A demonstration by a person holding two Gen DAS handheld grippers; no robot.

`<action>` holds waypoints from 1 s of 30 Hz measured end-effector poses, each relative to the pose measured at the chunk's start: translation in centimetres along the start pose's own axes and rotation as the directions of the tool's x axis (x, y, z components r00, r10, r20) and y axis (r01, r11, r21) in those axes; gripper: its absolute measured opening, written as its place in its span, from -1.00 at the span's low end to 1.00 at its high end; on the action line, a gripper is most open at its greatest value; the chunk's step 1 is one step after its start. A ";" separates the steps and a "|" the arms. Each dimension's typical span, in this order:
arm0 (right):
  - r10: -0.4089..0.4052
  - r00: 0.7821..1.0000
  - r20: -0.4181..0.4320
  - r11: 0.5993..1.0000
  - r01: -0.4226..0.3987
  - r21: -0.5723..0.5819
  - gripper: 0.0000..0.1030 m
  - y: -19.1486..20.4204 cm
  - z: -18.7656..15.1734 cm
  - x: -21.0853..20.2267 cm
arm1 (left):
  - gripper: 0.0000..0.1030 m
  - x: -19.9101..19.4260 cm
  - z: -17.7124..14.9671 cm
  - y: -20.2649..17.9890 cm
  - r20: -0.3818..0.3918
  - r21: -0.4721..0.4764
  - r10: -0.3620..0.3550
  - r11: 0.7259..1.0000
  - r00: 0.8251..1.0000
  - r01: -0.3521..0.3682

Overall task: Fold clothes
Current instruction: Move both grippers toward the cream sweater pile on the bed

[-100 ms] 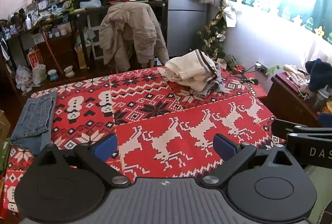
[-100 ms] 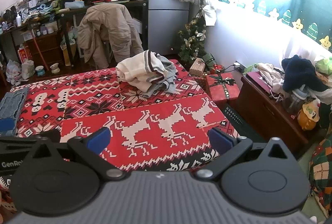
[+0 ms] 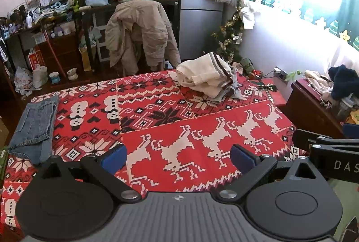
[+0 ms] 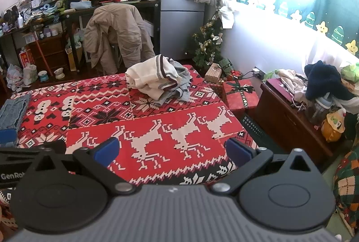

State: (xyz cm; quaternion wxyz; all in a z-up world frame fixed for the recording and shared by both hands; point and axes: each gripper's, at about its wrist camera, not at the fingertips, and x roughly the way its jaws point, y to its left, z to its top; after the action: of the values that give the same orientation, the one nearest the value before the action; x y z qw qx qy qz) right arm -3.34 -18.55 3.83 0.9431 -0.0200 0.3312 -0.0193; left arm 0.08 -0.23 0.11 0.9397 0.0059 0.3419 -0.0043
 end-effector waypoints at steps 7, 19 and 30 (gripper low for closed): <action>0.007 1.000 0.002 1.000 -0.007 0.021 0.99 -0.3 0.0 0.0 | 0.93 0.0 0.3 -0.4 0.000 0.006 -0.005 1.000 1.000 0.005; -0.007 1.000 0.009 1.000 0.007 0.031 0.99 -0.7 -0.1 -0.4 | 0.93 -0.4 0.6 -0.7 0.015 0.014 -0.012 1.000 1.000 0.012; -0.046 0.999 -0.009 0.999 0.046 0.025 0.99 -0.4 -0.5 0.5 | 0.93 0.1 0.3 -1.2 -0.001 0.048 -0.004 0.999 1.000 0.004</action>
State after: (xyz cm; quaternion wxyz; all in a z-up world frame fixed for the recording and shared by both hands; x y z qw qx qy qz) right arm -3.32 -19.03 3.16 0.9412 -0.0157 0.3344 -0.0452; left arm 0.32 -1.41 0.30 0.9391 0.0278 0.3422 -0.0143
